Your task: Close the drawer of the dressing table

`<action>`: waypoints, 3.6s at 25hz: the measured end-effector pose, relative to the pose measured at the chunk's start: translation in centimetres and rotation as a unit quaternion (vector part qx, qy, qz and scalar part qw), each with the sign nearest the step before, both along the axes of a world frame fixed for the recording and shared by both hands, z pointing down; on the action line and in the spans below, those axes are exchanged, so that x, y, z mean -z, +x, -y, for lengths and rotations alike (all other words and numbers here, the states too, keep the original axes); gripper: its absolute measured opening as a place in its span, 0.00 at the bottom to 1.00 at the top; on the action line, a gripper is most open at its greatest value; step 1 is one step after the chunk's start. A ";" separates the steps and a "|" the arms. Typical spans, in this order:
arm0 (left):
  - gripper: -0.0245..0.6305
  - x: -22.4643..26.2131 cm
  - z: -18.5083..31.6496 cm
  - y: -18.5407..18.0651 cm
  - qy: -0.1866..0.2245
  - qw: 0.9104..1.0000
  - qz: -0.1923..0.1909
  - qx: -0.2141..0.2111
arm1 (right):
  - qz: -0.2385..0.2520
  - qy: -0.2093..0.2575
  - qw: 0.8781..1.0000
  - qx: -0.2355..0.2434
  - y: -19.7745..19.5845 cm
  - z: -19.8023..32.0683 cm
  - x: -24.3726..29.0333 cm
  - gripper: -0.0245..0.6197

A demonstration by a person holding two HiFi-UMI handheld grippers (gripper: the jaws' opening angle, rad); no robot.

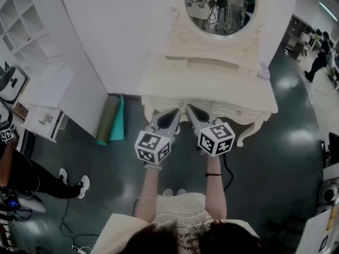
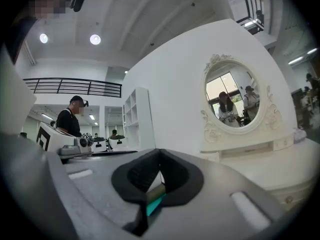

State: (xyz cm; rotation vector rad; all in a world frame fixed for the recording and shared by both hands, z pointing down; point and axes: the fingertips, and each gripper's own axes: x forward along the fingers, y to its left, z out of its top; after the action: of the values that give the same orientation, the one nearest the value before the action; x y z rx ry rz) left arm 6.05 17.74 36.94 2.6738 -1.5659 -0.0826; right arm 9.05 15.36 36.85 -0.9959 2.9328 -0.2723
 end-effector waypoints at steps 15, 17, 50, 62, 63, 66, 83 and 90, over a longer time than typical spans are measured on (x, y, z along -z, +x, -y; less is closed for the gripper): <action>0.04 -0.2 0.9 1.2 -0.001 1.000 -0.004 0.011 | 0.007 -0.001 1.000 0.002 1.3 1.1 -0.2 0.04; 0.04 -0.5 0.8 1.1 -0.002 1.000 -0.007 0.015 | 0.008 -0.003 1.000 0.003 1.4 1.1 -0.3 0.04; 0.04 -1.8 11.6 -4.8 -0.018 1.000 -0.017 0.000 | -0.005 -0.021 1.000 -0.004 -4.6 11.6 -2.2 0.04; 0.04 -1.7 17.4 -7.0 -0.018 0.999 -0.021 -0.031 | -0.012 -0.024 0.999 -0.027 -7.0 17.1 -2.3 0.04; 0.04 -1.7 17.8 -7.2 -0.019 0.999 -0.022 -0.033 | -0.014 -0.025 0.999 -0.028 -7.3 17.5 -2.4 0.04; 0.04 -2.1 19.0 -7.6 -0.022 0.999 -0.022 -0.041 | -0.015 -0.027 0.999 -0.033 -7.8 18.6 -2.8 0.04; 0.04 -3.7 23.4 -9.4 -0.037 0.998 -0.023 -0.051 | -0.010 -0.047 0.997 -0.058 -8.8 23.3 -4.7 0.04; 0.04 -4.6 26.2 -10.1 -0.050 0.998 -0.033 -0.029 | -0.013 -0.061 0.997 -0.036 -9.4 26.3 -5.4 0.04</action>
State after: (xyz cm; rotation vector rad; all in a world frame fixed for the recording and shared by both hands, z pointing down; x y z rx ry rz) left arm -4.04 -8.49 41.53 2.6109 -1.4331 -0.0871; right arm -0.36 -10.96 42.24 -1.1272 2.9264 -0.4441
